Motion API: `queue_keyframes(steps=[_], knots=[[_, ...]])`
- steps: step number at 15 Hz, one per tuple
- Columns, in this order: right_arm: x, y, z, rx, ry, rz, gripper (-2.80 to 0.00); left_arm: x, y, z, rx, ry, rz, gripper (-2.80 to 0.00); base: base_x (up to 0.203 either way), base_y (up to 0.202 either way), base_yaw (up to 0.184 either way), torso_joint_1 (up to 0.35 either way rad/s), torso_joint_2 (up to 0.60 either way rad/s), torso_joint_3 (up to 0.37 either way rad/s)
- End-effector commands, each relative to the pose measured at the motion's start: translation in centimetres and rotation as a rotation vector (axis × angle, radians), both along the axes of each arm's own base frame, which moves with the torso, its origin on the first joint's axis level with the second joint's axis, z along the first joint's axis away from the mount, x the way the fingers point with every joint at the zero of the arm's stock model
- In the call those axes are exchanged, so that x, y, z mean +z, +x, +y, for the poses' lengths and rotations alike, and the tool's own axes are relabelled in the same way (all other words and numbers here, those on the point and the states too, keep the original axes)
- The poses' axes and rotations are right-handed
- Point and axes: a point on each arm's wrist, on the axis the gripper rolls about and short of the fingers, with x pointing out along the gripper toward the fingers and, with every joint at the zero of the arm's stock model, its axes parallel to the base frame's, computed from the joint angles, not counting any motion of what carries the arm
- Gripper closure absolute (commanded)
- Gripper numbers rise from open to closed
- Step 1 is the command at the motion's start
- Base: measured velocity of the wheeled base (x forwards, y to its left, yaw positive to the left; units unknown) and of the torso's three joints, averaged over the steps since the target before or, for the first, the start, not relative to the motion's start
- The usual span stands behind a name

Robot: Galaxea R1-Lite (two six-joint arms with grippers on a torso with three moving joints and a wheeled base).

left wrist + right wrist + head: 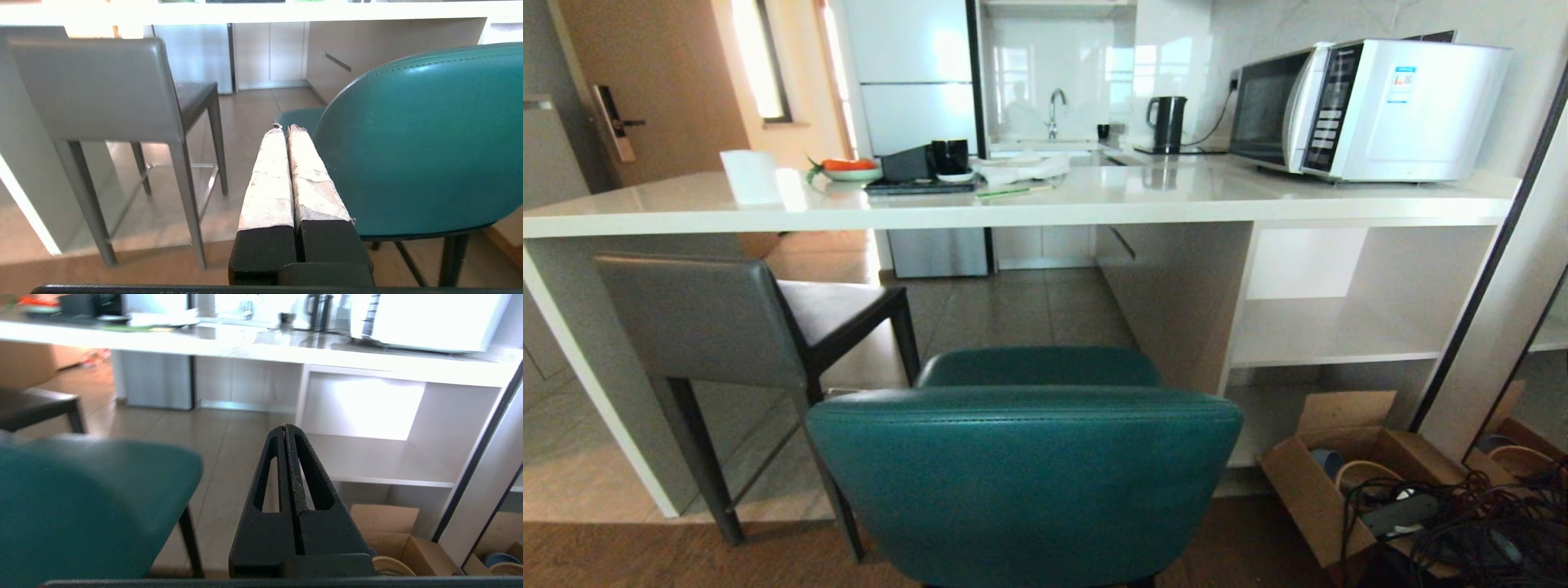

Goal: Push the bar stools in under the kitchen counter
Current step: Pull the gray chair out from under the dining table

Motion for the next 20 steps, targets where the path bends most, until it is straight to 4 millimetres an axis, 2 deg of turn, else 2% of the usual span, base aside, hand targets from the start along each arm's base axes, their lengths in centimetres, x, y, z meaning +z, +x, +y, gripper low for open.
queue_keyframes(steps=[1,3,5,6,9,11,13,16,17,20], knots=[[-0.1,-3.5,-0.5,0.007,-0.007,0.021,0.0,-0.2,-0.3,0.0,-0.002,0.002,-0.016,0.0,0.0,0.0,0.0,0.0,0.0,0.0],[-0.3,-5.7,-0.7,0.012,-0.01,0.015,0.0,-0.4,-0.5,0.0,0.0,0.003,-0.027,0.0,0.0,0.0,0.0,0.0,0.0,0.0],[-1.3,-7.2,-0.8,-0.003,-0.015,0.033,0.0,-1.0,-1.0,0.0,0.0,0.008,-0.038,0.0,0.0,0.0,0.0,0.0,0.0,0.0],[-2.1,-7.5,-0.8,-0.01,-0.018,0.071,0.0,-1.7,-1.4,0.0,-0.001,0.023,-0.03,0.0,0.0,0.0,0.0,0.0,0.0,0.0],[-2.7,-7.8,-0.7,-0.023,-0.032,0.062,0.0,-3.1,-2.0,0.0,-0.012,0.073,0.007,0.0,0.0,0.0,0.0,0.0,0.0,0.0],[-4.8,-8.7,-0.6,0.0,-0.072,0.049,0.0,-4.0,-1.5,-0.1,-0.074,0.11,0.032,0.0,0.0,0.0,0.0,0.0,0.0,0.0],[-7.6,-9.6,-0.4,0.012,-0.131,0.036,0.0,-5.8,-0.4,-0.1,-0.084,0.155,0.07,0.0,0.0,0.0,0.0,0.0,0.0,0.0],[-11.8,-8.1,-0.4,0.004,-0.143,0.149,0.0,-8.1,1.0,-0.1,-0.064,0.173,0.077,0.0,0.0,0.0,0.0,0.0,0.0,0.0],[-12.5,-7.8,-0.4,-0.011,-0.117,0.156,0.0,-8.2,1.1,-0.1,-0.057,0.146,0.076,0.0,0.0,0.0,0.0,0.0,0.0,0.0],[-12.8,-7.7,-0.6,-0.043,0.041,0.193,0.0,-8.2,1.1,0.0,-0.05,0.044,0.096,0.0,0.0,0.0,0.0,0.0,0.0,0.0]])
